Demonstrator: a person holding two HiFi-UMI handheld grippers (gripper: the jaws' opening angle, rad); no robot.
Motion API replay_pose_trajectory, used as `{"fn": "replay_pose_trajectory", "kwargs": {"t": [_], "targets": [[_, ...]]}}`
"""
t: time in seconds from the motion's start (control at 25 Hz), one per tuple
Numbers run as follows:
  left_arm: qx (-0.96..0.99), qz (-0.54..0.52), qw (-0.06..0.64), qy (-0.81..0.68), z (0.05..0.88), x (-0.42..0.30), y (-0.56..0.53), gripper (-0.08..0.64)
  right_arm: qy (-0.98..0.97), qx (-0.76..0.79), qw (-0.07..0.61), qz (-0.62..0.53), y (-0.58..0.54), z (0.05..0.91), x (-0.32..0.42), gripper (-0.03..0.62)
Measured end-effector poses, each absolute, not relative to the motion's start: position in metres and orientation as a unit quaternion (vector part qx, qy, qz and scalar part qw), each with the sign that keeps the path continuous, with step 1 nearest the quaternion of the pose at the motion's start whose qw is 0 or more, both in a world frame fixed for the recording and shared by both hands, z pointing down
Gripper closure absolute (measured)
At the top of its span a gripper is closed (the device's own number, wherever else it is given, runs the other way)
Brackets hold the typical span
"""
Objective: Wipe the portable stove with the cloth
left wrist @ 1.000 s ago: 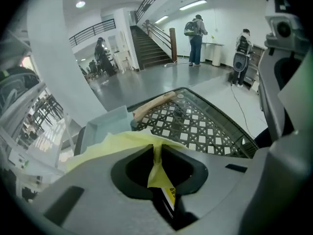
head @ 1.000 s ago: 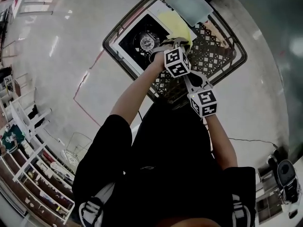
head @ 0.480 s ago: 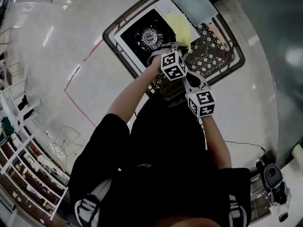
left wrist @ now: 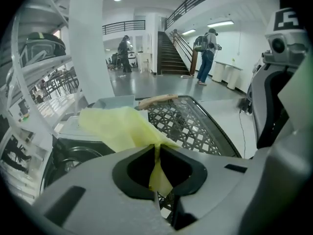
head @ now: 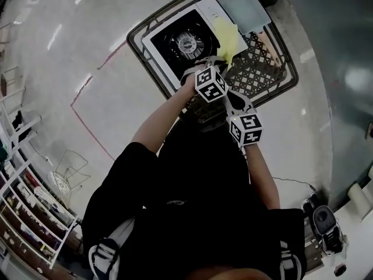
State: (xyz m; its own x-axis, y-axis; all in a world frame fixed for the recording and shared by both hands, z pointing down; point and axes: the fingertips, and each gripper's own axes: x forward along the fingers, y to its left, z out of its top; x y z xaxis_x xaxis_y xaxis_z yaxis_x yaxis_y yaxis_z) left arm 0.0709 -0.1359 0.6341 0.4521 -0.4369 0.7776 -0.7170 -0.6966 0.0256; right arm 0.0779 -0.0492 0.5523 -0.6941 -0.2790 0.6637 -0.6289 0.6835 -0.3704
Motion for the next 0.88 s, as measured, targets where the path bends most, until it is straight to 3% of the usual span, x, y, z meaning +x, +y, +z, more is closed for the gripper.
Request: {"fn": "replay_pose_trajectory", "kwargs": {"t": [0.88], "targets": [[0.809,0.363,0.220,-0.408,0.635,0.028,-0.082,0.511,-0.873,0.244,0.306,0.290,-0.041,0.552,0.057,0.588]]}}
